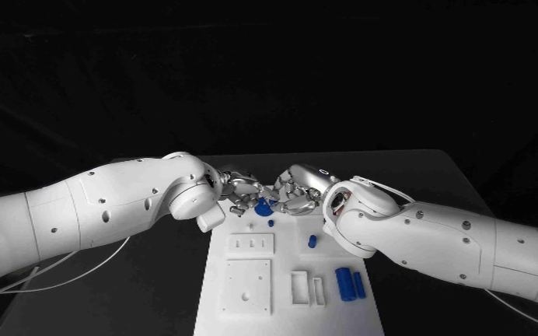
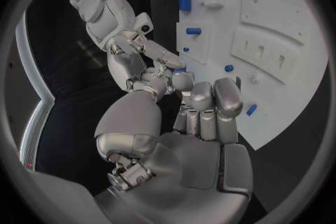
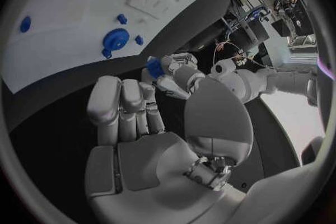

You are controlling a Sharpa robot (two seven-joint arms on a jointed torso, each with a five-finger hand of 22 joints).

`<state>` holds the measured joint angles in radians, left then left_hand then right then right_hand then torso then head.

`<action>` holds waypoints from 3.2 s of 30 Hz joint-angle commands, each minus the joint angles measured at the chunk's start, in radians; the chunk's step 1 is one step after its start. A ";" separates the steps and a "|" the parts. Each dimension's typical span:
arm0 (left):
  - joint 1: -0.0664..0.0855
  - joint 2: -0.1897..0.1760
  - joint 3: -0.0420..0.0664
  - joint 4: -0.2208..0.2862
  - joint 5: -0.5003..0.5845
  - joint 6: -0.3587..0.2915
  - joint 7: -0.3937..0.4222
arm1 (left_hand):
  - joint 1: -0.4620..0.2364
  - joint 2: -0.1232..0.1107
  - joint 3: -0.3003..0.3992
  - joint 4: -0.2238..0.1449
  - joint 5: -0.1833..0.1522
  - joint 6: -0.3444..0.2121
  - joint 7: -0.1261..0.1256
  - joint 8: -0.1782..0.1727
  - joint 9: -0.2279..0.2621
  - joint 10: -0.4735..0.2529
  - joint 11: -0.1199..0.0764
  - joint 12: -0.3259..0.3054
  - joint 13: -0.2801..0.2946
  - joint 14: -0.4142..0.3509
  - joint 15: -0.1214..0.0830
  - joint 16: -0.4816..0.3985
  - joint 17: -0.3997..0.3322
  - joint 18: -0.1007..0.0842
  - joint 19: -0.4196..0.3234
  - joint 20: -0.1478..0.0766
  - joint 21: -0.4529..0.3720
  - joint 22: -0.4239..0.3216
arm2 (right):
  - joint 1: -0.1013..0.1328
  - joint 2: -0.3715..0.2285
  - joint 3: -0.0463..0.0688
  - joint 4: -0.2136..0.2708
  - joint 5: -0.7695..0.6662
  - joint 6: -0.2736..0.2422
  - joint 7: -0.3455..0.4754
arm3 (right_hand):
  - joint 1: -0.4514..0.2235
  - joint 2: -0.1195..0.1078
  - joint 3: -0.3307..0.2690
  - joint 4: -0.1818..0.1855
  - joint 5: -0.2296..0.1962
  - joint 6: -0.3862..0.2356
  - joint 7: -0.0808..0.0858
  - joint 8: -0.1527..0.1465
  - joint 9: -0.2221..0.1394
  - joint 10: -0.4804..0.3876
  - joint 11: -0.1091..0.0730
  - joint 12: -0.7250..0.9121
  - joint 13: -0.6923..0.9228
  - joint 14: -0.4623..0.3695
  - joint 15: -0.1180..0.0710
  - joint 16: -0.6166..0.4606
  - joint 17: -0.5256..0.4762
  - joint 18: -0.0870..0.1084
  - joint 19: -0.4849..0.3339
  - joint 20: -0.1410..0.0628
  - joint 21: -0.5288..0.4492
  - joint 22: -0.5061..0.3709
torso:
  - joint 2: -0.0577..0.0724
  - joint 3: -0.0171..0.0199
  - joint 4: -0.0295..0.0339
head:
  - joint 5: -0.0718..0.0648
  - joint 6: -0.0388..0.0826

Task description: Assemble the parts on the task board

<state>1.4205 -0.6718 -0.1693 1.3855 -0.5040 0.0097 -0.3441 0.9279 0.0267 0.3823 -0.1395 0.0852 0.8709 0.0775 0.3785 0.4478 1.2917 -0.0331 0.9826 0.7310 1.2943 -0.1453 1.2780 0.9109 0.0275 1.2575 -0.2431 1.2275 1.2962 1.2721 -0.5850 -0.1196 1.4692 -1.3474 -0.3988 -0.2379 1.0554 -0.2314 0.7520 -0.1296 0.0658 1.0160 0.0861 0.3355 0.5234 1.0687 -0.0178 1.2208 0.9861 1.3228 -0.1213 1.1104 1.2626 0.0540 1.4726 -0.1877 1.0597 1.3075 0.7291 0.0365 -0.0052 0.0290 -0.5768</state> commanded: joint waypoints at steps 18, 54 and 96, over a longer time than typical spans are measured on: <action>0.001 0.006 0.001 -0.001 -0.008 0.009 0.018 | 0.074 0.047 0.136 -0.090 0.050 0.042 -0.004 0.014 0.021 0.011 -0.011 -0.018 0.014 0.004 -0.009 -0.006 0.003 0.224 -0.020 0.001 0.009 -0.010 | -0.001 0.008 -0.005 -0.007 -0.009 0.021 0.004 | -0.001 0.012 -0.007 -0.003 0.007 0.010 0.005 -0.001 0.000 0.003 -0.003 -0.006 0.002 -0.001 -0.006 -0.002 0.001 0.204 0.019 -0.020 -0.001 0.015 | 0.000 0.0007 -0.0007 | 0.003 -0.004; 0.001 0.004 0.001 -0.004 -0.016 0.016 0.031 | -0.006 0.016 0.213 -0.054 0.003 0.171 -0.060 0.146 0.238 0.041 -0.062 -0.045 0.031 0.010 -0.054 0.001 0.014 0.210 -0.024 -0.018 0.035 -0.027 | -0.003 0.009 -0.007 -0.022 -0.010 0.020 0.007 | -0.002 0.015 -0.009 -0.005 0.008 0.009 0.005 -0.002 0.000 0.002 -0.002 -0.007 0.003 -0.003 -0.005 -0.005 -0.001 0.206 0.018 -0.020 -0.005 0.013 | 0.000 0.0007 -0.0003 | 0.003 -0.007; 0.001 -0.006 0.001 -0.026 -0.152 0.051 -0.031 | -0.018 -0.001 0.214 -0.052 0.027 0.206 -0.076 0.186 0.389 0.084 -0.073 -0.067 0.037 0.012 -0.056 0.018 0.021 0.198 -0.035 -0.025 0.058 -0.038 | -0.004 -0.125 -0.005 -0.029 0.105 -0.034 0.083 | -0.037 -0.011 -0.060 0.004 0.063 -0.022 0.019 -0.028 -0.008 -0.026 0.011 -0.030 0.014 -0.026 0.008 -0.037 -0.008 0.208 -0.012 -0.006 -0.039 0.001 | 0.000 0.0010 -0.0020 | 0.014 -0.013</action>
<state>1.4205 -0.6818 -0.1691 1.3610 -0.6034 0.0190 -0.3496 0.9025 0.0159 0.5914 -0.1913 0.1076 0.9494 0.0387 0.4819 0.4694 1.3666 -0.1072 0.9177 0.7682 1.3053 -0.2025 1.2897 0.9309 0.0298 1.2289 -0.2611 1.2816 1.2591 1.2680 -0.7054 -0.1259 1.4427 -1.3006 -0.4013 -0.1974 1.0293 -0.2421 0.6982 -0.1255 0.1288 0.9983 0.1044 0.3132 0.5167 1.0488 -0.0053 1.1949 0.9990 1.3040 -0.1161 1.0759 1.2559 0.0542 1.4667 -0.1929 1.0249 1.3077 0.7291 0.0365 -0.0066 0.0411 -0.5892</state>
